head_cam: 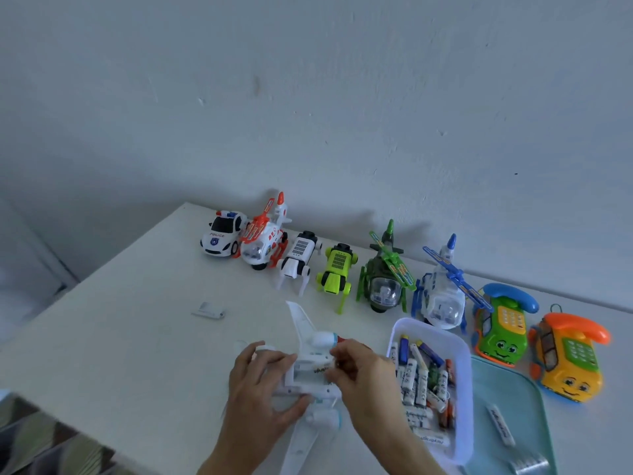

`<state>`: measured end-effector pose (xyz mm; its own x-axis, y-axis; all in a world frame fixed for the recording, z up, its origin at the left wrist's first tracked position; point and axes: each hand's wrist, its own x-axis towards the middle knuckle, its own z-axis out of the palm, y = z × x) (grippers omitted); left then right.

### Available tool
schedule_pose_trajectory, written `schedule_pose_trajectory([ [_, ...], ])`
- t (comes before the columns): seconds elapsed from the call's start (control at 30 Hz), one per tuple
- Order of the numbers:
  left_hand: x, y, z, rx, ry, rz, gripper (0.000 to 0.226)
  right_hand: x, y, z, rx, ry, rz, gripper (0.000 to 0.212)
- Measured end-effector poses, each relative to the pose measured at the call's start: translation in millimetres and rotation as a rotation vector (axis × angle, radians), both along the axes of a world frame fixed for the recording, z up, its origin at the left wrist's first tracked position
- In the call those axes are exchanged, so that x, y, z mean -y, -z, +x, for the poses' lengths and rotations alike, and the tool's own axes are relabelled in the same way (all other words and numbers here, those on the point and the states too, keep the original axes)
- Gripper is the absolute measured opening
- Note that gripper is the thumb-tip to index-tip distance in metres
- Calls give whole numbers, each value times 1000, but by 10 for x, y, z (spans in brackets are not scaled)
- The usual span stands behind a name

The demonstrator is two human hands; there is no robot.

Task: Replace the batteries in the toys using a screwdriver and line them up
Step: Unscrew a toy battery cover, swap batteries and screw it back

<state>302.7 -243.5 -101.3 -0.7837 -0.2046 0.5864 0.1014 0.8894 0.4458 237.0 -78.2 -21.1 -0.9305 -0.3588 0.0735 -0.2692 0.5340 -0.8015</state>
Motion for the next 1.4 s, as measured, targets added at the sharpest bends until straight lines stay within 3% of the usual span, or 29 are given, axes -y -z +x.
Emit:
schedule_pose_trajectory([
  [0.2, 9, -2, 6, 16, 2, -6, 49, 176, 166, 14, -153, 34, 84, 12],
  [0.57, -13, -29, -1, 10, -15, -8, 49, 204, 411, 28, -523, 210, 274, 19],
  [0.83, -18, -43, 4, -6, -4, 20, 48, 206, 455, 98, -526, 272, 371, 34],
  [1.03, -28, -36, 18, -11, -9, 8, 48, 188, 468, 174, -612, 139, 462, 32],
  [1.27, -12, -53, -2, 8, -2, 10, 49, 119, 366, 172, -462, 50, 569, 32],
  [1.4, 19, -38, -10, -13, 6, -7, 50, -78, 152, 87, -278, -23, 311, 36],
])
